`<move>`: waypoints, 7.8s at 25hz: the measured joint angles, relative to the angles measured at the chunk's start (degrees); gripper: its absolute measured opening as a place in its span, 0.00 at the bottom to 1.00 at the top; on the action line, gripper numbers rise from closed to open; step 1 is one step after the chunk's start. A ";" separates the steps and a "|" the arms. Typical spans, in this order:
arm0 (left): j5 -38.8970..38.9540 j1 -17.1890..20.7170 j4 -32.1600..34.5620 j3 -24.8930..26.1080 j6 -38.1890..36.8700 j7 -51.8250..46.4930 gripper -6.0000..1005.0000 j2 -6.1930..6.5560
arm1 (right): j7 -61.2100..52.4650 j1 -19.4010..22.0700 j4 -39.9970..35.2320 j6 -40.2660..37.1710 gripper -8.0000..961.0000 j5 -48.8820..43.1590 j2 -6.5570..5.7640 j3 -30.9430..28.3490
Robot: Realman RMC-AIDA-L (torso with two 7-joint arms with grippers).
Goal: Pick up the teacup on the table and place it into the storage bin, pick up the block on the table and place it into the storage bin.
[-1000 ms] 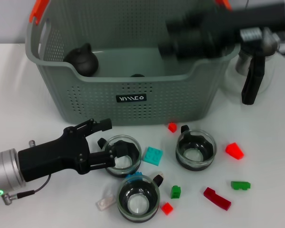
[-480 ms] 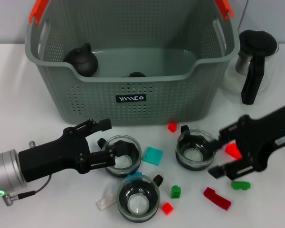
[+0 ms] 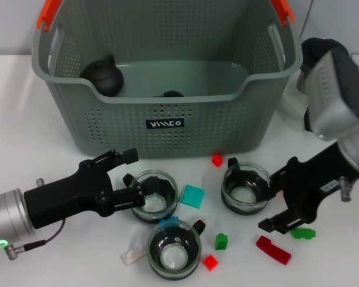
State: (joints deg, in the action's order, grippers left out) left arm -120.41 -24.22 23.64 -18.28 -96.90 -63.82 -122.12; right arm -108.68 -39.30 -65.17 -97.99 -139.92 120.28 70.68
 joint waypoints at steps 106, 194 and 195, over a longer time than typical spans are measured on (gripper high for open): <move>-0.09 1.09 0.36 0.88 -0.13 0.28 0.83 0.30 | -3.86 -26.03 35.11 54.80 0.08 5.48 -1.36 -3.76; -18.85 -3.93 52.33 -43.24 -0.80 -10.79 0.82 -2.25 | -5.68 9.69 10.36 -9.70 0.71 17.04 -3.27 -20.90; -18.90 -3.86 52.57 -43.70 -0.72 -10.82 0.82 -2.25 | -5.66 9.69 10.39 -9.62 0.71 17.04 -3.31 -20.92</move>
State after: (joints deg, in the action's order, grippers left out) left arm -139.30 -28.08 76.20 -61.98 -97.63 -74.64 -124.37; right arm -114.34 -29.62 -54.78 -107.61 -122.88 116.97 49.76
